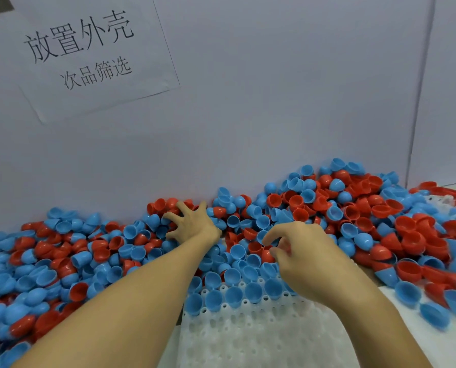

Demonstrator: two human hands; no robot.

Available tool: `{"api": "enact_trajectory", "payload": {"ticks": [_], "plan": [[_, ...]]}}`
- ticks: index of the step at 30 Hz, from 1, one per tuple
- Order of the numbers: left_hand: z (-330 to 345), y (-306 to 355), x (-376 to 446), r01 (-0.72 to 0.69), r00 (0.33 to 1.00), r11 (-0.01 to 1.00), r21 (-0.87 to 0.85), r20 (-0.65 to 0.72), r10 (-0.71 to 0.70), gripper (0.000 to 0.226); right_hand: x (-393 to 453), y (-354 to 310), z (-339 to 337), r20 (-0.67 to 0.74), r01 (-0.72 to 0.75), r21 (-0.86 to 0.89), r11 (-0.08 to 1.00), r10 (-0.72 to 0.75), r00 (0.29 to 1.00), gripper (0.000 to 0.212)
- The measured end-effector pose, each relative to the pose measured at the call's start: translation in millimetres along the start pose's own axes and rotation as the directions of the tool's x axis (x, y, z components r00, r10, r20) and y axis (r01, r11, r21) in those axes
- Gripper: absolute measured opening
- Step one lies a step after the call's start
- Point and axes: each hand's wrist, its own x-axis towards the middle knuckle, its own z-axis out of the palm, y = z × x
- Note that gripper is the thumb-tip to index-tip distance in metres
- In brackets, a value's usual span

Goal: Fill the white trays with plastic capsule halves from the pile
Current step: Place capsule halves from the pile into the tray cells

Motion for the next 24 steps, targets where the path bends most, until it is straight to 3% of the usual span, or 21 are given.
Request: {"api": "enact_trajectory", "payload": {"ticks": [4, 11, 15, 18, 21, 24], "plan": [[-5.9, -2.3, 5.5, 0.024, 1.000, 0.999, -0.039, 0.019, -0.024, 0.062, 1.0, -0.9, 2.8, 0.006, 0.009, 0.008, 1.000, -0.009, 1.000, 0.023], [-25.6, -16.5, 20.8, 0.143, 0.989, 0.923, -0.357, 0.090, -0.119, 0.077, 2.1, -1.1, 6.1, 0.012, 0.017, 0.022, 1.000, -0.018, 1.000, 0.023], [-37.8, -26.6, 30.5, 0.184, 0.983, 0.613, -0.768, 0.137, -0.124, 0.056, 2.4, -2.4, 8.4, 0.026, 0.030, 0.030, 0.999, -0.031, 0.999, 0.024], [-55.4, -30.5, 32.1, 0.249, 0.968, 0.465, -0.849, 0.213, -0.130, 0.041, 2.1, -3.4, 9.2, 0.036, 0.043, 0.037, 0.998, -0.044, 0.998, 0.025], [-72.4, -35.2, 29.0, 0.347, 0.938, 0.310, -0.885, 0.331, -0.106, 0.041, 2.4, -2.2, 9.5, 0.038, 0.047, 0.042, 0.998, -0.049, 0.998, 0.025], [-82.8, -39.7, 14.4, 0.397, 0.917, 0.083, -0.914, 0.398, -0.012, 0.027, 2.2, -1.9, 11.0, 0.039, 0.049, 0.046, 0.998, -0.051, 0.998, 0.026]]}}
